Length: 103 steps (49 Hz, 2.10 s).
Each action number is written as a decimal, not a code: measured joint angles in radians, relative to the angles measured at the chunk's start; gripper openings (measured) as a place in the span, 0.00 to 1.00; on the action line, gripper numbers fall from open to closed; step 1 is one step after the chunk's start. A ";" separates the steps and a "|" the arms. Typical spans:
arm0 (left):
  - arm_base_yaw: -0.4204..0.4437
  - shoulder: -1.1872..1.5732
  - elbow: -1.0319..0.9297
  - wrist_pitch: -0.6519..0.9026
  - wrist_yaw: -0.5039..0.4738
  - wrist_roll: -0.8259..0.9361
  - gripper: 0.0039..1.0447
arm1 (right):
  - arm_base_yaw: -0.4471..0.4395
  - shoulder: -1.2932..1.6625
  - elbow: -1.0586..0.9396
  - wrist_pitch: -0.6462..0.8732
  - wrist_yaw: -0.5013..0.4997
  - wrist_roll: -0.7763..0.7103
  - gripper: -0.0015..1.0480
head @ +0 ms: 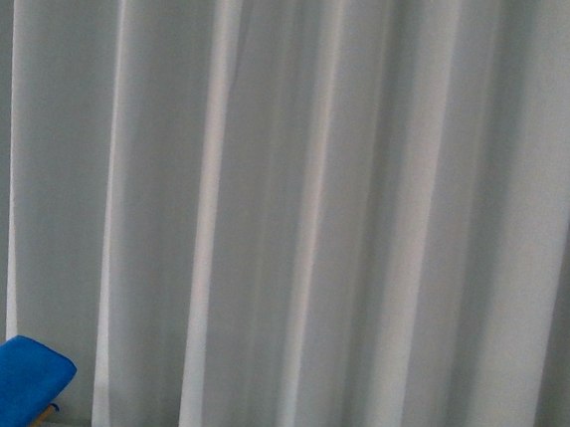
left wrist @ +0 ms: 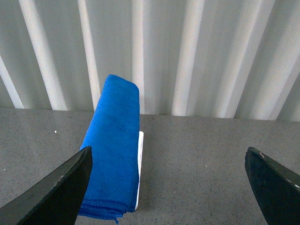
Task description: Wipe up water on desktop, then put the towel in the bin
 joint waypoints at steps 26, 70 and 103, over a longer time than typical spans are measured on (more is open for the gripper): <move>-0.042 0.937 0.400 0.266 0.111 0.033 0.94 | 0.000 0.000 0.000 0.000 0.000 0.000 0.93; 0.071 1.858 1.192 -0.021 -0.105 0.177 0.94 | 0.000 0.000 0.000 0.000 0.000 0.000 0.93; 0.131 1.969 1.205 0.087 -0.123 0.180 0.94 | 0.000 0.000 0.000 0.000 0.000 0.000 0.93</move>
